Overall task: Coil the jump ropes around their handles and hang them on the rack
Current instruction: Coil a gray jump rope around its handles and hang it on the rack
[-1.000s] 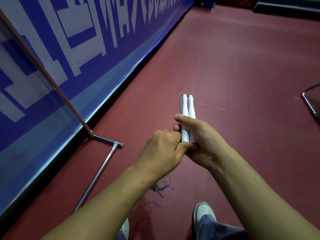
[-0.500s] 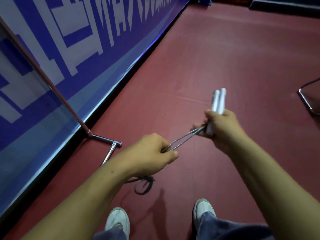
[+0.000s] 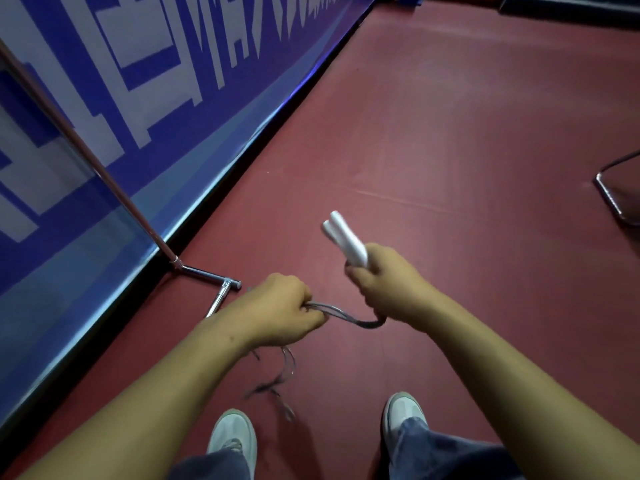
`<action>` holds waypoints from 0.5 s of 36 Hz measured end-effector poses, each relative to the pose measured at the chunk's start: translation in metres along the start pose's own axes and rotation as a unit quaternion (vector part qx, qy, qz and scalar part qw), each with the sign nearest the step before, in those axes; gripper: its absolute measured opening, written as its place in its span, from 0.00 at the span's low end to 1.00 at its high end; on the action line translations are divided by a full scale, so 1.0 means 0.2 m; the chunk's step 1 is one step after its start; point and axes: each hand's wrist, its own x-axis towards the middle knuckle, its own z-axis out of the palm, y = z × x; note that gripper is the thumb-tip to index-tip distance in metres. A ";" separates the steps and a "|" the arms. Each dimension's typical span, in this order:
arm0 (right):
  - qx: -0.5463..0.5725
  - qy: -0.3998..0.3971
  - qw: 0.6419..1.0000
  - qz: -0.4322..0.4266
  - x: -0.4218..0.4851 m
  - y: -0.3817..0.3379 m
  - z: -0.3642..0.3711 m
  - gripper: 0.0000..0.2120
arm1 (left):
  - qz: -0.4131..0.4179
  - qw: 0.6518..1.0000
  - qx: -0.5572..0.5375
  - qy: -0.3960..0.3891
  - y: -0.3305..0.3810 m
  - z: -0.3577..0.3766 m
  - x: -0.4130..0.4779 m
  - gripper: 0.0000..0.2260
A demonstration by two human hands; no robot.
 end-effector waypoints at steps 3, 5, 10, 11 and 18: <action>-0.066 -0.064 0.996 -0.007 -0.01 0.01 0.06 0.09 | 0.015 0.999 0.008 0.029 0.00 0.00 0.01 0.16; -0.123 -0.085 0.989 -0.011 -0.01 0.01 0.06 0.14 | 0.041 0.998 -0.017 0.053 -0.01 -0.01 0.00 0.15; -0.107 -0.131 0.986 0.000 -0.05 -0.02 0.02 0.20 | 0.139 0.979 -0.075 0.129 -0.03 -0.10 -0.06 0.14; -0.087 -0.146 0.985 0.014 -0.06 -0.03 0.02 0.26 | 0.157 0.974 -0.081 0.142 -0.04 -0.12 -0.06 0.13; 0.053 -0.213 0.975 0.024 -0.12 -0.09 0.02 0.39 | 0.184 0.962 -0.089 0.183 -0.07 -0.20 -0.08 0.11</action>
